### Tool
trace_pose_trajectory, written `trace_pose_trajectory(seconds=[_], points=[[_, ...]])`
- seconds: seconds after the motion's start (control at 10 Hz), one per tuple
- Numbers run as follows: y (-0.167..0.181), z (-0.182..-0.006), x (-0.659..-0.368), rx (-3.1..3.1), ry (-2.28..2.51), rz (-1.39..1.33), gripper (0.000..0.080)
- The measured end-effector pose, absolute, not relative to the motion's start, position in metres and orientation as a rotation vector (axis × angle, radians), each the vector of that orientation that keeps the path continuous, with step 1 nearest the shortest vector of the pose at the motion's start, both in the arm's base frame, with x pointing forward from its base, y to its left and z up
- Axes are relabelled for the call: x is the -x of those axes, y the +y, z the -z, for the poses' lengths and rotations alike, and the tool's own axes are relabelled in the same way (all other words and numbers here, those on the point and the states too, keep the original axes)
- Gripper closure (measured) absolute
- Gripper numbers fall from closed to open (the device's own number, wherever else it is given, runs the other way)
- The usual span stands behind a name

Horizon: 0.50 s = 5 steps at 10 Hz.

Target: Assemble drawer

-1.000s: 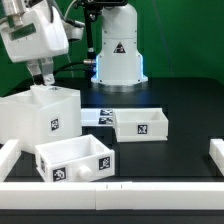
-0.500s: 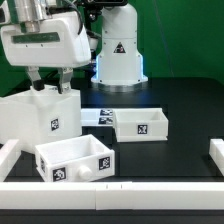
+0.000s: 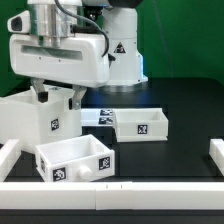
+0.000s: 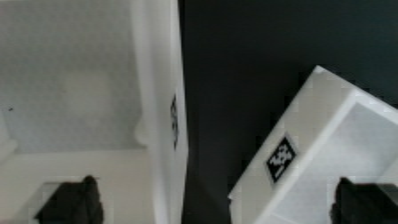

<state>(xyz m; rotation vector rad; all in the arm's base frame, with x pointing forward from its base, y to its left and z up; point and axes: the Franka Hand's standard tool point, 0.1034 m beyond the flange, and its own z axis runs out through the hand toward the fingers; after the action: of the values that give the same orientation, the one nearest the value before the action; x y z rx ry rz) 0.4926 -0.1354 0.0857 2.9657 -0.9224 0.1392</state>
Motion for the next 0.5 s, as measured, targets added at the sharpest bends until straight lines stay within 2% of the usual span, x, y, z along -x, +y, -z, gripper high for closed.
trace_pose_trajectory(seconds=[0.5], points=[[-0.147,-0.066,-0.485,-2.943,-0.861,-0.174,0.0151]])
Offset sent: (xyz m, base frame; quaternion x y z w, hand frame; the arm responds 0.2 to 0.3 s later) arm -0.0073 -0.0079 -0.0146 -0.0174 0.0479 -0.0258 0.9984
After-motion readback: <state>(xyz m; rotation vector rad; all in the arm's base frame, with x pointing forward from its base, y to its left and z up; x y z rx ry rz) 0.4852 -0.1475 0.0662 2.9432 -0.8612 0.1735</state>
